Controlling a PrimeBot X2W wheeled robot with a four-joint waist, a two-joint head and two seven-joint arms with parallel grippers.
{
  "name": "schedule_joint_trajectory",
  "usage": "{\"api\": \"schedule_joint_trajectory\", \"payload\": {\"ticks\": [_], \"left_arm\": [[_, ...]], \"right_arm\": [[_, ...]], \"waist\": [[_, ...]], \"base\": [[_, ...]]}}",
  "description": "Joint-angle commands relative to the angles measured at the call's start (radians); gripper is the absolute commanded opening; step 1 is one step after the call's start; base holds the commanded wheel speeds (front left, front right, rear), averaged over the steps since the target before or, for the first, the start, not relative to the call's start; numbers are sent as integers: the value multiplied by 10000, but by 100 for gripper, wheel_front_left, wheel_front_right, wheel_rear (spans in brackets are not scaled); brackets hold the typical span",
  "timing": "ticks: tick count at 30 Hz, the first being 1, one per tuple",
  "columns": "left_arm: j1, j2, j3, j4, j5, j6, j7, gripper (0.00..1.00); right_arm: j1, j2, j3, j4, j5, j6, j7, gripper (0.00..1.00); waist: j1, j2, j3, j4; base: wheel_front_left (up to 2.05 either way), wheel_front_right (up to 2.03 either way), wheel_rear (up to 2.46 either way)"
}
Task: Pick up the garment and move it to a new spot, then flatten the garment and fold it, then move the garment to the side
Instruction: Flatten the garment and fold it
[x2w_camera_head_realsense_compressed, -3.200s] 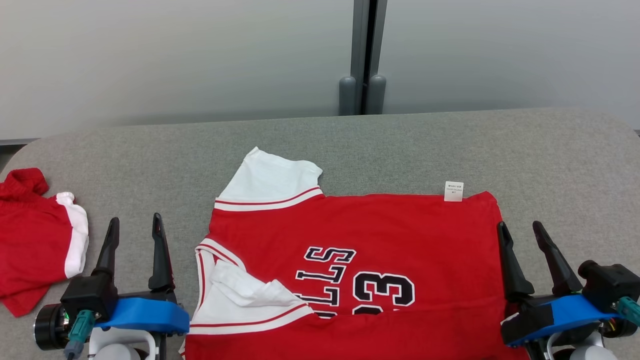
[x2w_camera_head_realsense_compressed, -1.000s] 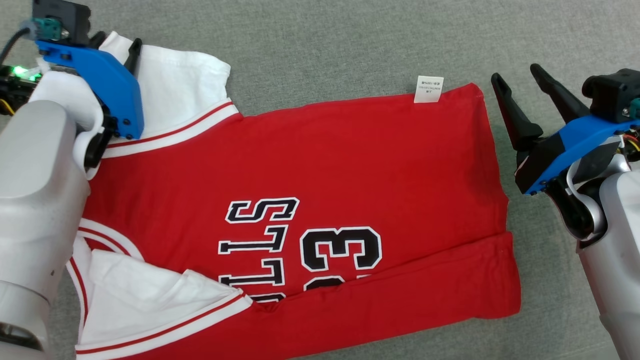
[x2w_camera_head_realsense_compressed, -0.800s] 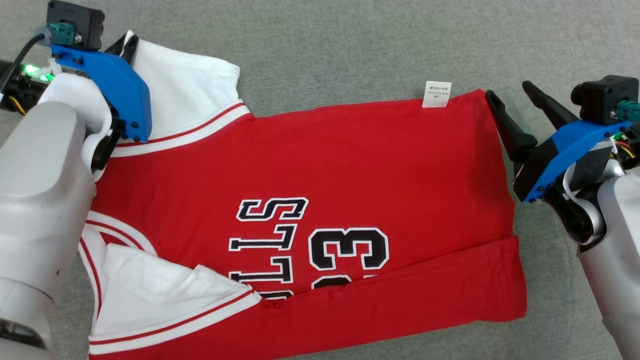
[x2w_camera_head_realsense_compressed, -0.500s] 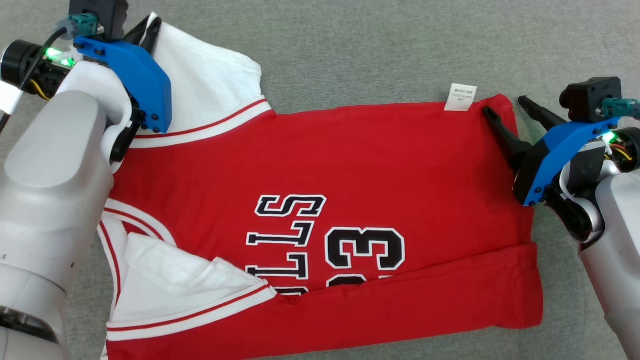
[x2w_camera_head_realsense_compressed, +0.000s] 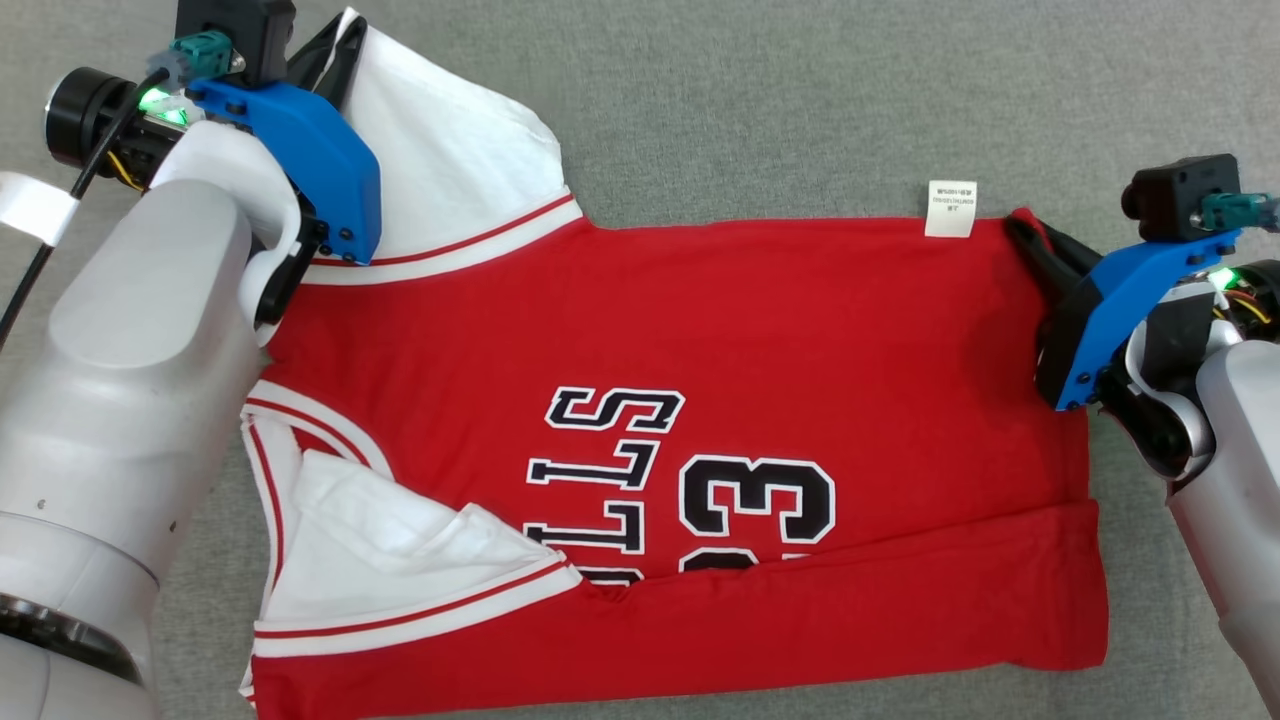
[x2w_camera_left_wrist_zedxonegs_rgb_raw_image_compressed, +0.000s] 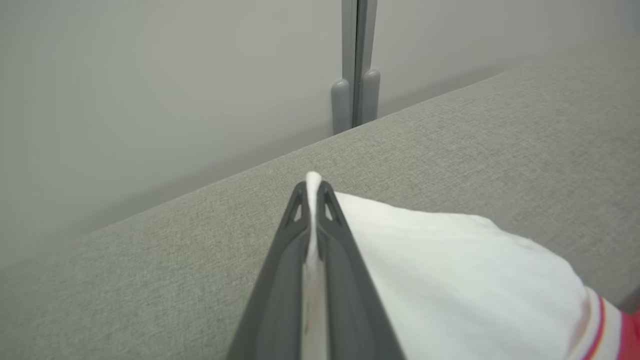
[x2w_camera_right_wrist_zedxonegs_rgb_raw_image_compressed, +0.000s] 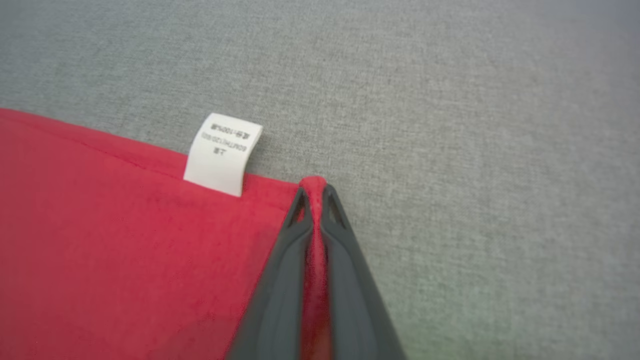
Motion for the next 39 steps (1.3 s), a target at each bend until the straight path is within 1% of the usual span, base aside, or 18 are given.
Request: {"api": "schedule_joint_trajectory", "payload": {"ticks": [1,10,18,21,25,26,27,30,39], "left_arm": [[42,-13,-39,54,-87,3,-178,0],[724,-84,-199,-127,-516,3,-1088,0],[2058,246,-336,-943,-833,10,-1679,0],[2721,413,-349,-1346,-903,138,-1807,0],[3712,599,-332,-2062,-1039,431,-1909,0],[3712,599,-332,-2062,-1039,431,-1909,0],[3935,654,-332,-2269,-1057,527,-1908,0],[4574,882,-255,-2910,-1189,832,-1930,0],[6487,1406,13,-5087,-1610,1929,-2011,0]], "right_arm": [[46,-95,-56,105,15,2,-219,0],[478,79,-464,452,-225,2,-1518,0],[1566,244,-665,422,-284,4,-2388,0],[2023,297,-763,382,-343,2,-2681,0],[2607,460,-900,294,-430,4,-2999,0],[2607,460,-900,294,-430,4,-2999,0],[2743,489,-949,264,-465,2,-3058,0],[3098,580,-1062,149,-496,4,-3285,0],[3932,921,-1264,90,-696,4,-4026,0]], "waist": [[0,0,-143,15],[0,0,-1097,297],[0,0,-1881,514],[0,0,-2127,549],[0,0,-2335,562],[0,0,-2335,562],[0,0,-2369,581],[0,0,-2432,611],[0,0,-2750,702]], "base": [[0,0,0],[0,0,0],[0,0,0],[0,0,0],[0,0,0],[0,0,0],[0,0,0],[0,0,0],[0,0,0]]}}
